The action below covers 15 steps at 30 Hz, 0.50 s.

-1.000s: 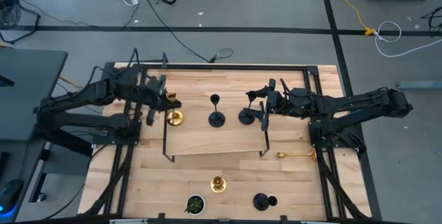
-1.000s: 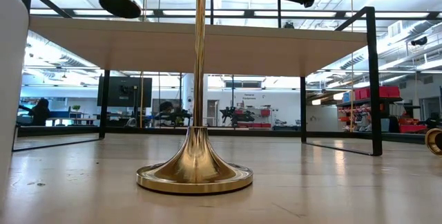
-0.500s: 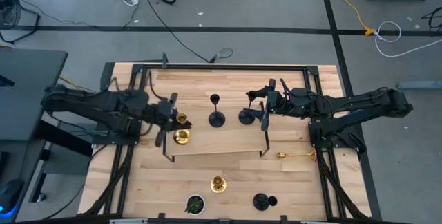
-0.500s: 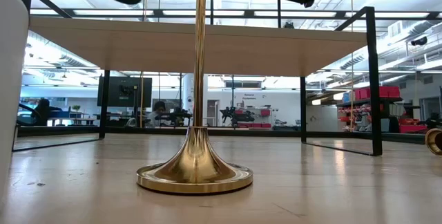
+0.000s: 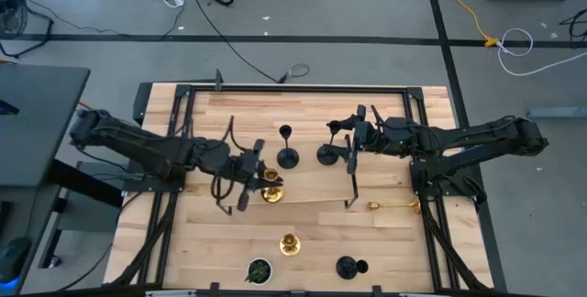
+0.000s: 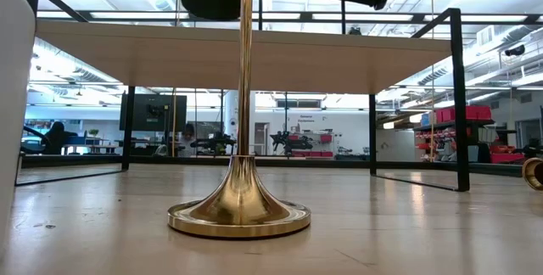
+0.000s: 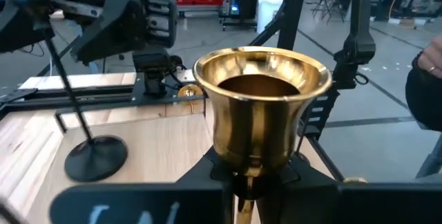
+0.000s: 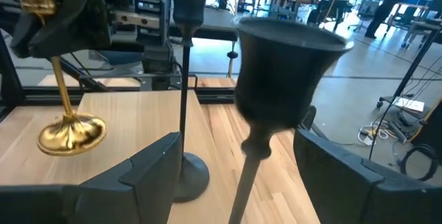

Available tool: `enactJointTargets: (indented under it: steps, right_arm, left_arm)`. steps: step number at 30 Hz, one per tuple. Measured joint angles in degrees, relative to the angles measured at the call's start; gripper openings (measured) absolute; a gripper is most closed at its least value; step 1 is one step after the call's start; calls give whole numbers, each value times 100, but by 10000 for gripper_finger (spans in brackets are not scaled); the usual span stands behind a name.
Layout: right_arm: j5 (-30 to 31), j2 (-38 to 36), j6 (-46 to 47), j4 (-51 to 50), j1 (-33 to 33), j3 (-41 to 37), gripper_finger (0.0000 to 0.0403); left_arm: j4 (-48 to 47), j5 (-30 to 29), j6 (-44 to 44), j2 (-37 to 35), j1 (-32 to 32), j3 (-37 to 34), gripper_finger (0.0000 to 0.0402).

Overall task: Pick & Place candle stick holders
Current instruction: Put the top gold candle holder on the shelf

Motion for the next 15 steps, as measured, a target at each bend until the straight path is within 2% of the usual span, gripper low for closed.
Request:
enactJointTargets:
  steps: [7, 15]
  right_arm:
    - [0, -1, -2, -102, 0, 0, 279]
    - [0, -1, -12, -110, 0, 0, 279]
  left_arm:
    - [429, -144, 95, 271, 2, 0, 25]
    - [489, -279, 127, 345, 9, -2, 25]
